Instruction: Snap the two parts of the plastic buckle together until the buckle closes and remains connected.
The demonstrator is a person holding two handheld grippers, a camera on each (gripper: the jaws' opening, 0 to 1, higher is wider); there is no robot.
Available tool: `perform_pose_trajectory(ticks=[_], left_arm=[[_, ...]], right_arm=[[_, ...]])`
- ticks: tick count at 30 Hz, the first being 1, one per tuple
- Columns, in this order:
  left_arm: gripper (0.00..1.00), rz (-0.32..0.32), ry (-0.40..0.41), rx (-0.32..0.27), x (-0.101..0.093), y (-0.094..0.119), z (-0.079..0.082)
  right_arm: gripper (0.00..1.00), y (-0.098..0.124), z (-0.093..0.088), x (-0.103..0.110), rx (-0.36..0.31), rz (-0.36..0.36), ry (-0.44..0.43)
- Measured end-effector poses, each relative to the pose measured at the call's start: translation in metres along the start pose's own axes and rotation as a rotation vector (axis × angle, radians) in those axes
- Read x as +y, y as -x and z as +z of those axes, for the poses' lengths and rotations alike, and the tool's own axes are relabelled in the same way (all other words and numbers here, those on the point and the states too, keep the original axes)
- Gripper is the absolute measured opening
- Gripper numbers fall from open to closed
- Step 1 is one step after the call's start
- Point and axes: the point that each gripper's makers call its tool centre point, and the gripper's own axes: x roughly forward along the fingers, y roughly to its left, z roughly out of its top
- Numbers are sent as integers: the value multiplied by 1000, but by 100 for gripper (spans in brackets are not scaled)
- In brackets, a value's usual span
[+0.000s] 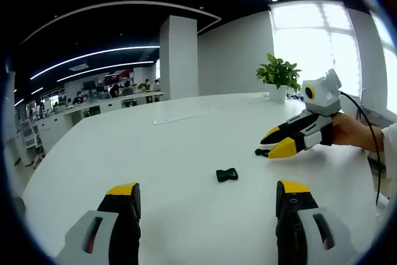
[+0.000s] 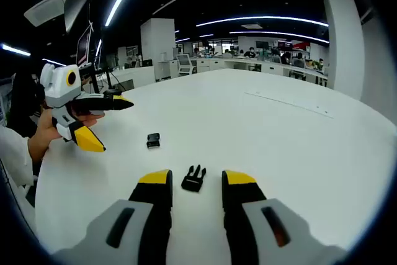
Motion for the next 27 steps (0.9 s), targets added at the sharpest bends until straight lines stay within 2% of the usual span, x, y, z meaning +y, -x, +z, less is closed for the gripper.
perform_pose_trajectory(ticks=[15, 27], left_arm=[[85, -16, -46, 28, -10, -11, -5], [80, -21, -50, 36, -8, -21, -2]], right_arm=[[27, -1, -2, -4, -5, -22, -16], [23, -3, -2, -2, -8, -33, 37]])
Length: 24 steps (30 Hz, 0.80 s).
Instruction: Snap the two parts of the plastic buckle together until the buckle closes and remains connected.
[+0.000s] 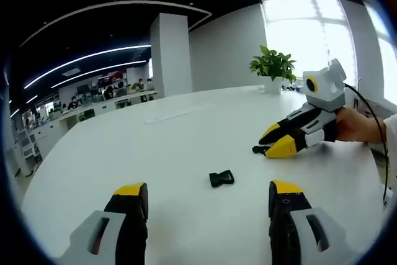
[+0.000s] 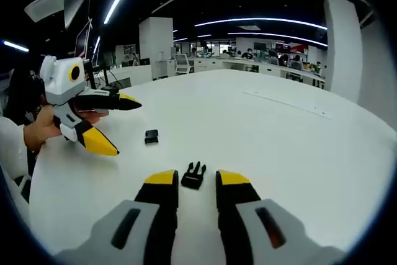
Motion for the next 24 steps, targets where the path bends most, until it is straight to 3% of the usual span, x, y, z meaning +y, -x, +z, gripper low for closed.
perform_pose_trajectory(ticks=[16, 24], left_arm=[[76, -19, -32, 23, -2, -15, -1], [68, -37, -29, 25, -5, -21, 0]], right_arm=[[18, 0, -1, 1, -12, -3, 19], [14, -1, 1, 1, -14, 8, 25]])
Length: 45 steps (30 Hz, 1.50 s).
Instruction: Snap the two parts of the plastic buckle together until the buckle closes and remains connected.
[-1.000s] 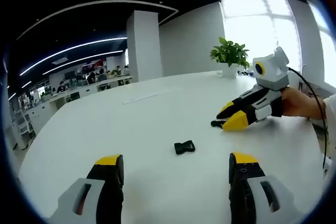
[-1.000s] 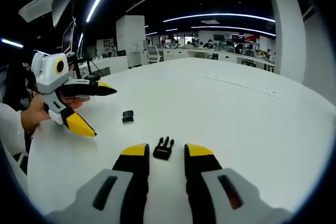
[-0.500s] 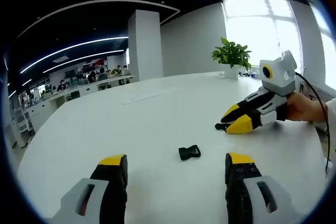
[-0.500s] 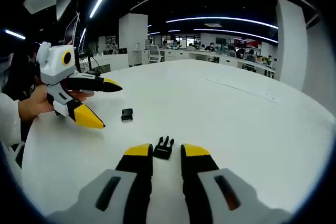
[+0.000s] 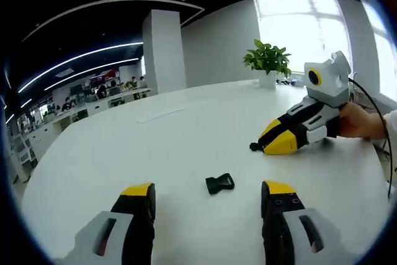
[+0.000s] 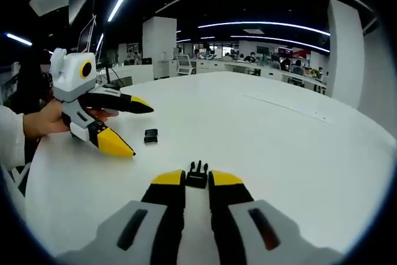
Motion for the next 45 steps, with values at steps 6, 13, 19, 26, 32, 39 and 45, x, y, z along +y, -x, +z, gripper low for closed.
perform_pose_trajectory(ticks=[6, 13, 19, 26, 32, 39, 45], left_arm=[[57, -5, 3, -4, 0, -2, 1], [47, -22, -14, 16, -3, -5, -2], [35, -38, -30, 19, -5, -6, -1], [28, -39, -27, 21, -6, -7, -2], [22, -53, -37, 19, -10, -8, -2], [17, -82, -34, 17, -14, -9, -2], [17, -126, -18, 9, -20, -8, 1]], right_arm=[[13, 1, -1, 0, -9, 2, -4], [13, 1, -1, 0, -9, 7, 1], [13, 1, -1, 0, -7, 11, -3], [13, 2, -1, -1, -12, 13, -11], [13, 3, -1, -1, -13, 17, -15], [13, 5, -1, 1, -8, 29, -17], [13, 6, -2, 3, -5, 49, -24]])
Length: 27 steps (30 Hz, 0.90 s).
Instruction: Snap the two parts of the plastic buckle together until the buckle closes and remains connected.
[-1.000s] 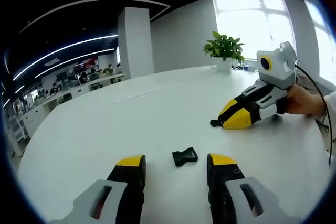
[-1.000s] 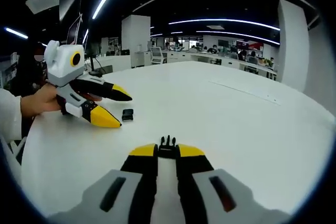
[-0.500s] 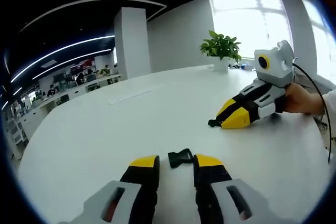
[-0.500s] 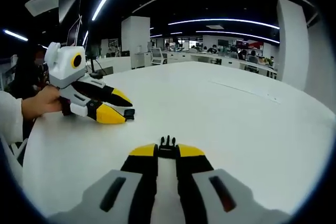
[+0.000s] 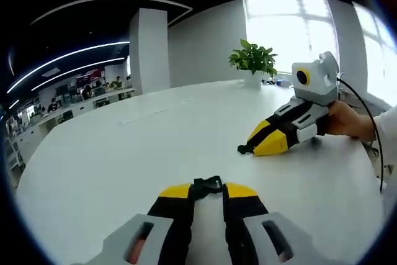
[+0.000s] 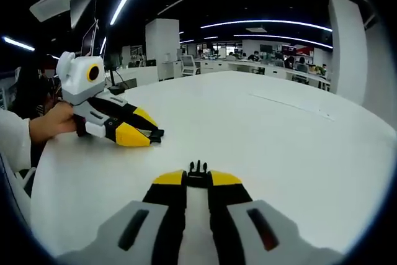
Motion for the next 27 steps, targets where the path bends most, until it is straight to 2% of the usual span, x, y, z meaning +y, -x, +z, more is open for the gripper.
perform_pose_trajectory(ticks=[9, 17, 22, 24, 27], left_arm=[[17, -55, -20, -1, -5, 3, 3], [17, -104, -33, 17, -10, 4, -1], [17, -171, -67, 27, -15, 6, -3], [17, -194, -57, 21, -17, 9, -2], [17, -210, -105, 38, -20, 10, -4]], right_arm=[[13, 3, 4, 13, 1, 107, -14], [13, 4, 2, 16, 12, 132, -10], [13, 5, 1, 23, 17, 174, 27], [13, 6, 0, 28, 17, 202, 33], [13, 7, -1, 32, 13, 230, 32]])
